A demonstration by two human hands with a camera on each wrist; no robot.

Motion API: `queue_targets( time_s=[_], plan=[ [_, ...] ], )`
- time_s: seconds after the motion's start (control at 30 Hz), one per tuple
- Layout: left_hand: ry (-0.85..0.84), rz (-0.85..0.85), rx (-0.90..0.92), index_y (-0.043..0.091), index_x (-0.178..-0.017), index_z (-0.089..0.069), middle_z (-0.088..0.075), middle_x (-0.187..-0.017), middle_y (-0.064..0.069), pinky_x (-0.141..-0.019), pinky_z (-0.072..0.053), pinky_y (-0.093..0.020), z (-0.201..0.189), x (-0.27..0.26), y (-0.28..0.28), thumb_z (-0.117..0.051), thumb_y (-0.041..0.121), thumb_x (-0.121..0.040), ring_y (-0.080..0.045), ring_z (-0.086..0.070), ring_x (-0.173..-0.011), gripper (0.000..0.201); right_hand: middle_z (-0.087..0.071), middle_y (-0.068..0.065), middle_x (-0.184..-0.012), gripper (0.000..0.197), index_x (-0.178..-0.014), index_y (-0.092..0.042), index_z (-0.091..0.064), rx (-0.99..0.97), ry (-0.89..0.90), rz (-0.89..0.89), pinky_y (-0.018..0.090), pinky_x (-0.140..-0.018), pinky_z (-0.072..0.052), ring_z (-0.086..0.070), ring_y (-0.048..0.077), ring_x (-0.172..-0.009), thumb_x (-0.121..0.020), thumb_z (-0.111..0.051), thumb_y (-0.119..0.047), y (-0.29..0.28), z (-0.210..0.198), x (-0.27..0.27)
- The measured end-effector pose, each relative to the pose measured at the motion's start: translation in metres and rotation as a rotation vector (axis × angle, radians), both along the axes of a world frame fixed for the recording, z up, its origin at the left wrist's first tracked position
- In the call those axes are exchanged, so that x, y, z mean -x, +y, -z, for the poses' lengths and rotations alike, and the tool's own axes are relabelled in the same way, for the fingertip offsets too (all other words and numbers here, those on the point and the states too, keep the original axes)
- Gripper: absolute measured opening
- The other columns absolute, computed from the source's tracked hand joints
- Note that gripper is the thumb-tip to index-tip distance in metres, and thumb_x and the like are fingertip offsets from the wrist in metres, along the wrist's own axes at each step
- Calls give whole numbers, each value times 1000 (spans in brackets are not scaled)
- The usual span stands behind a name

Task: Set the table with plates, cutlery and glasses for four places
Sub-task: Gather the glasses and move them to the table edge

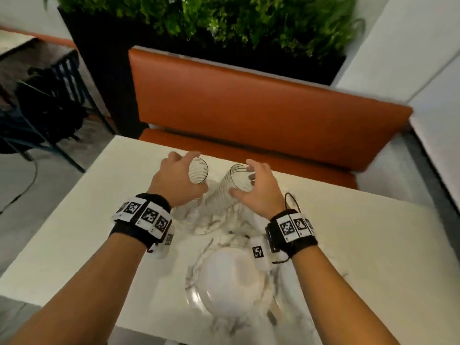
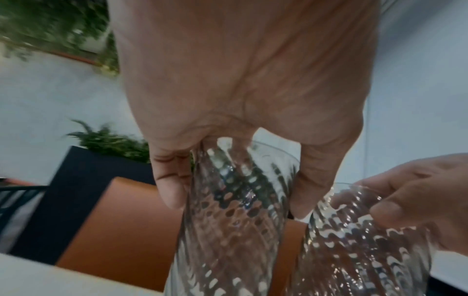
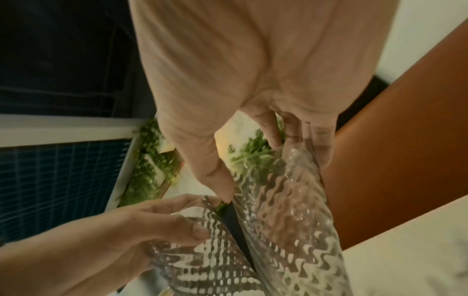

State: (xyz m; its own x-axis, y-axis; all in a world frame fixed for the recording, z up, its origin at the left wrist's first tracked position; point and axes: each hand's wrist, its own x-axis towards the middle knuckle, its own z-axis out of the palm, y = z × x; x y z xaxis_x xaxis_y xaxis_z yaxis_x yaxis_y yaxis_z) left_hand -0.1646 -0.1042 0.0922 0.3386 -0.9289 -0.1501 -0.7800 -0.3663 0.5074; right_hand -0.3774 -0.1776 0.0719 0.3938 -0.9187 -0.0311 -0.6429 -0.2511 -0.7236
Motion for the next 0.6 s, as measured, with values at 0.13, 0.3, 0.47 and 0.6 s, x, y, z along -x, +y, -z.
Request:
queue_targets(
  time_s=[0.13,0.3,0.47,0.6],
  plan=[
    [6,136,-1,39,-148,-41,-40,-140,-8,-105,-47,-53,-13,122,-49,-79,46,-76,-30,-45,-131,82,-45,0,-131,85,-147,-18,-45,-44,-27,107,30,-93,-52,-55,16,-109,-76,-85,-43,-18,-18,140],
    [79,303,-4,37,-151,-37,-37,-138,-4,-105,-48,-47,-12,281,-98,-80,46,-79,-27,-48,-128,85,-46,0,-126,80,-140,-22,-51,-71,-27,296,27,-89,-52,-56,13,-103,-72,-87,-46,-30,-15,308],
    [179,379,-80,20,-155,-29,-41,-147,-4,-108,-47,-48,22,422,-128,-87,46,-75,-25,-50,-132,103,-44,0,-120,84,-134,-23,-53,-76,97,513,40,-98,-51,-53,21,-111,-63,-91,-45,-33,25,439],
    [222,403,-134,15,-146,-36,-47,-141,-5,-106,-48,-43,57,504,-139,-92,40,-70,-25,-53,-126,98,-44,7,-127,89,-135,-23,-52,-81,202,623,41,-100,-46,-46,27,-119,-59,-90,-49,-34,57,505]
  ],
)
